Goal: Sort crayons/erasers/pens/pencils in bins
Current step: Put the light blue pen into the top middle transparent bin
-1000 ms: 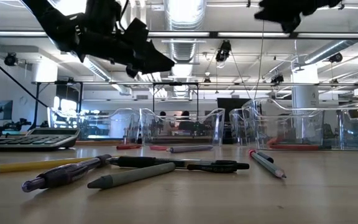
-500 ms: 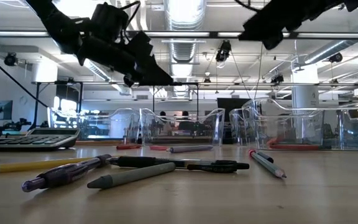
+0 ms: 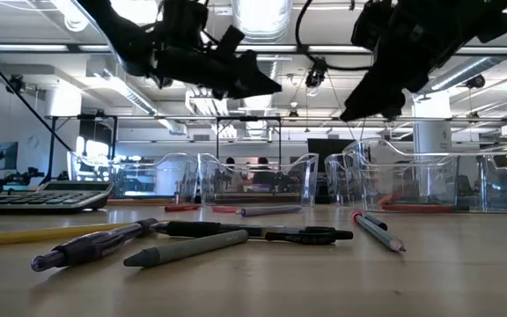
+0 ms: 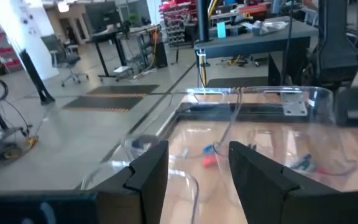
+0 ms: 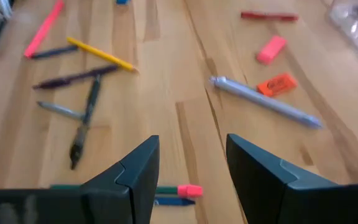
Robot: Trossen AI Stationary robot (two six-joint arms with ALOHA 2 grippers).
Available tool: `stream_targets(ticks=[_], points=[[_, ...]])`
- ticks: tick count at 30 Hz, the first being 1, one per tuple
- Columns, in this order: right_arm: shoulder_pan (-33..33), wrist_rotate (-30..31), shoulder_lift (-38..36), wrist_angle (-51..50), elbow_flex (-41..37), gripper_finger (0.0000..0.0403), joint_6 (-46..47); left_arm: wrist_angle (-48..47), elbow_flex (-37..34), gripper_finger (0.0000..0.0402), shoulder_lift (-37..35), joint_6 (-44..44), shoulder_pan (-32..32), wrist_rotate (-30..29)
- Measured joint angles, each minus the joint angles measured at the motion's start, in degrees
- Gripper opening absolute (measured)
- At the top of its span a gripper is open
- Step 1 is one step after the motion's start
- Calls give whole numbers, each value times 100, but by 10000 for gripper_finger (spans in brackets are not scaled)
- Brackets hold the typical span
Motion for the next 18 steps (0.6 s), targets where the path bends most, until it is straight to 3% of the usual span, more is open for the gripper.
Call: stream_targets(ticks=[9,18], points=[[0,9,129,-47,-39,176,101,-482,639,155,347,403,35,17],[0,276,-157,-35,-39,176,86,-1675,646,155,-407,326,15,16]])
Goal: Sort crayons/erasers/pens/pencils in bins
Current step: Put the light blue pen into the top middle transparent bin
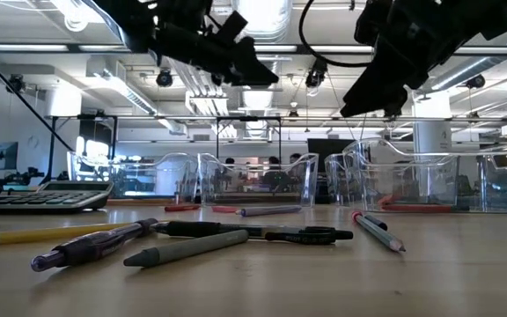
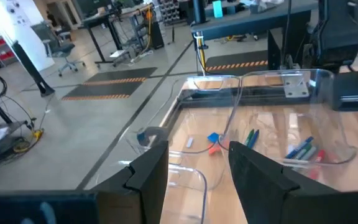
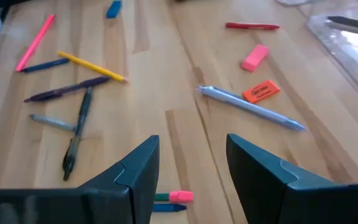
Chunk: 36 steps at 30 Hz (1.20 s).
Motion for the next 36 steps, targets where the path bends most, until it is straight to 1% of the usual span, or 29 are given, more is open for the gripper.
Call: stream_targets(ticks=[3,7,11,14,19,21,23,24,28,32,36], points=[[0,114,38,-5,0,176,155,-487,-4,155,-289,-261,-35,8],[2,205,173,-1,0,176,375,-1135,-51,155,-471,-421,-109,28],[4,213,341,-2,0,176,513,-1087,-411,155,-517,-443,-144,29],[21,218,481,1,0,176,607,-1056,-738,155,-631,-619,-142,11],[57,256,739,30,0,176,657,-1024,-1161,155,-1086,-929,-142,0],[55,262,843,39,0,176,804,-1181,-1322,155,-1278,-1169,-142,1],[61,263,974,42,0,176,877,-1583,-1444,155,-1410,-1276,-142,1],[66,263,1043,44,0,176,902,-1775,-1511,155,-1437,-1310,-142,1],[70,312,1363,83,12,176,848,-1997,-1616,155,-1435,-1320,-85,-1],[68,297,1622,144,148,176,732,-2268,-1617,155,-1280,-1320,-53,-25],[68,187,1698,128,282,176,549,-2622,-1619,155,-1019,-1400,48,-34]])
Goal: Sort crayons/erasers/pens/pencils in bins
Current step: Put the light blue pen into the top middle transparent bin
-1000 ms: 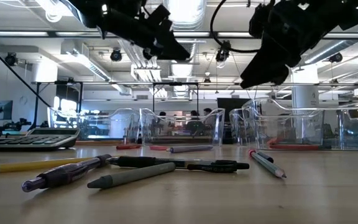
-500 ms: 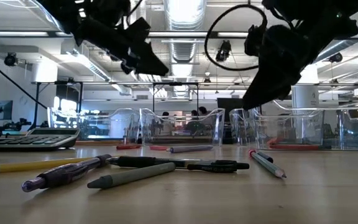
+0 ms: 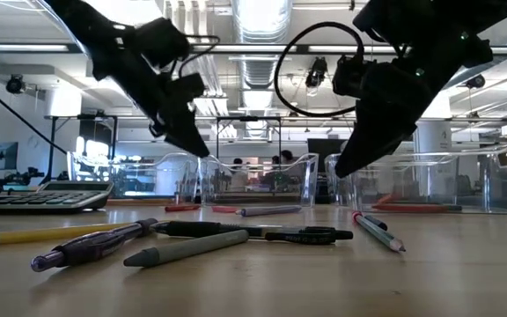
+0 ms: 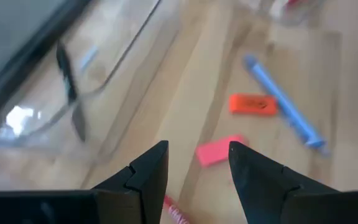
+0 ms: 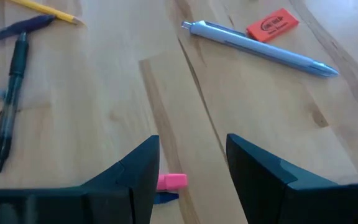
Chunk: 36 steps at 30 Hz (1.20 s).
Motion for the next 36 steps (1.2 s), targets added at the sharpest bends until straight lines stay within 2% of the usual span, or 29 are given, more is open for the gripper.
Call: stream_targets(ticks=[9,20,27,36], points=[[47,-84,-260,-182,64,176,-39,-696,241,155,563,-207,173,-10],[321,48,-956,-1402,59,176,490,-726,333,155,184,-369,101,-15],[600,341,-1298,-2810,57,176,1418,-699,336,155,193,-376,103,-20],[765,499,-1351,-4916,54,176,2987,-696,338,155,195,-372,104,-21]])
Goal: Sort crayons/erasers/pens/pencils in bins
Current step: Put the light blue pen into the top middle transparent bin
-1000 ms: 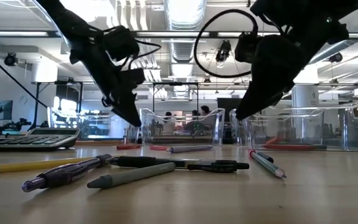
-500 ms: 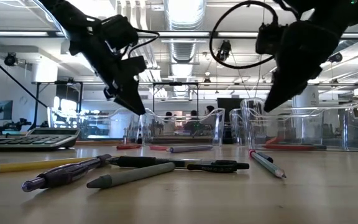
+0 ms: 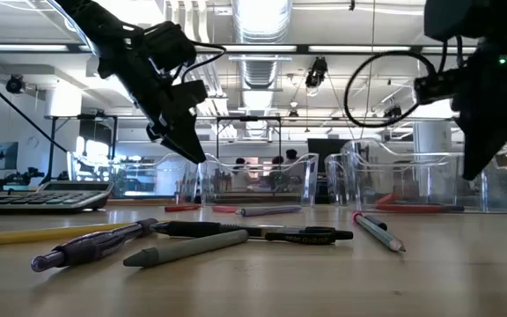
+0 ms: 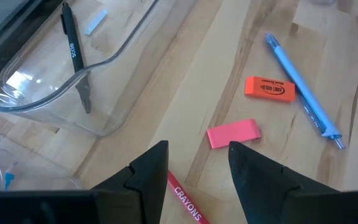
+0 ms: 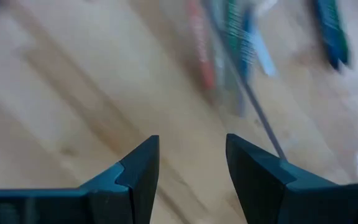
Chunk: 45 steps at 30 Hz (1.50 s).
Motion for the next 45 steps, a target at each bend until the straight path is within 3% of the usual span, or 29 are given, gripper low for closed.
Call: stream_targets(ticks=[5,12,18,22,31,35,39,45], points=[[0,135,-2,-578,-6,176,406,0,0,155,0,-2,-2,2],[148,108,-4,-603,141,176,387,4,4,155,2,-2,-2,0],[572,143,-125,-577,512,176,425,4,4,155,2,-6,-2,-129],[1020,567,-181,-517,810,176,472,-44,4,155,-3,-12,-19,-128],[1824,1403,-186,153,1246,176,46,-1635,317,155,-885,-132,-291,-127],[1985,1461,-186,768,1333,176,-501,-3228,782,155,-1540,-261,-560,-265],[1998,1577,-184,1346,1401,176,-1106,-4225,941,155,-2037,-710,-1056,-688],[1998,1637,-181,1851,1400,176,-1706,-4238,566,155,-2293,-1248,-1741,-870]])
